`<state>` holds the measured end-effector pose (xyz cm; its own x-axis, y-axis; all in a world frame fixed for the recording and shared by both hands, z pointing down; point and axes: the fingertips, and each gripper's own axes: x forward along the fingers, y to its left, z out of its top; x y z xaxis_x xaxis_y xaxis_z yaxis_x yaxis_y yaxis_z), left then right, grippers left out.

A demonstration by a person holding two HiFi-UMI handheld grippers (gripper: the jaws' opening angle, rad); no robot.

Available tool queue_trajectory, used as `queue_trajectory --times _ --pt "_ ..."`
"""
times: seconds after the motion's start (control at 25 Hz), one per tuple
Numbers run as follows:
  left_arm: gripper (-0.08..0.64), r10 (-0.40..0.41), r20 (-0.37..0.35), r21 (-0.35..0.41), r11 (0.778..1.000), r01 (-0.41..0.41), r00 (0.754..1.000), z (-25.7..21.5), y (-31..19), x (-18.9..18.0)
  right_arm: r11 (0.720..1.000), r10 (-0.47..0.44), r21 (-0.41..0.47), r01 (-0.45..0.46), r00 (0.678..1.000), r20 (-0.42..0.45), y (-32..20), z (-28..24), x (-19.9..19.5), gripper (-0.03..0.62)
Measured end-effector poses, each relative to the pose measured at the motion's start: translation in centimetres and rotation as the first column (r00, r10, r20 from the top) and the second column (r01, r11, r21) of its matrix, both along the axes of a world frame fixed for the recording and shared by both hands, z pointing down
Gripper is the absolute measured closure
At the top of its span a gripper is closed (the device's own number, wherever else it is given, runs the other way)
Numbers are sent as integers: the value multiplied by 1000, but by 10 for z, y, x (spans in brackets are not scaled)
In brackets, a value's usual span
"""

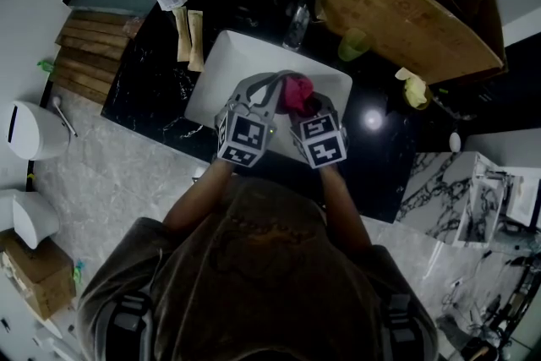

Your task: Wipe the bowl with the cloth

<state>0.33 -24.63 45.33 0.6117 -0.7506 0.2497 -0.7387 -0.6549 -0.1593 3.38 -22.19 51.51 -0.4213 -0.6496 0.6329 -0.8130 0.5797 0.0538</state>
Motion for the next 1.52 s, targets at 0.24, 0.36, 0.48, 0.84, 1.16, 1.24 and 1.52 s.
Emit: queue_trajectory --times 0.24,0.36,0.48,0.84,1.16,1.24,1.52 --pt "525 8 -9 -5 1000 -8 1000 1 0 2 999 -23 -44 26 997 72 4 5 -11 485" --pt "525 9 -16 -18 1000 -9 1000 3 0 1 997 -26 -65 34 992 120 6 4 -18 485" --pt "525 16 -22 -28 999 -16 1000 5 -1 1 997 -27 -74 39 988 153 6 4 -20 485" --pt "525 65 -30 -51 997 -66 997 5 1 11 994 23 -108 18 929 369 5 -5 -21 488" --pt "531 45 -29 -68 997 -47 999 12 -10 5 996 -33 -58 64 902 430 8 -16 -19 488" --pt "534 24 -38 -75 997 -26 999 13 -15 -2 997 -28 -45 55 885 465 7 -22 -16 486" --pt "535 -61 -47 -121 991 55 997 25 -31 -33 999 30 -41 -12 877 480 0 -25 15 486"
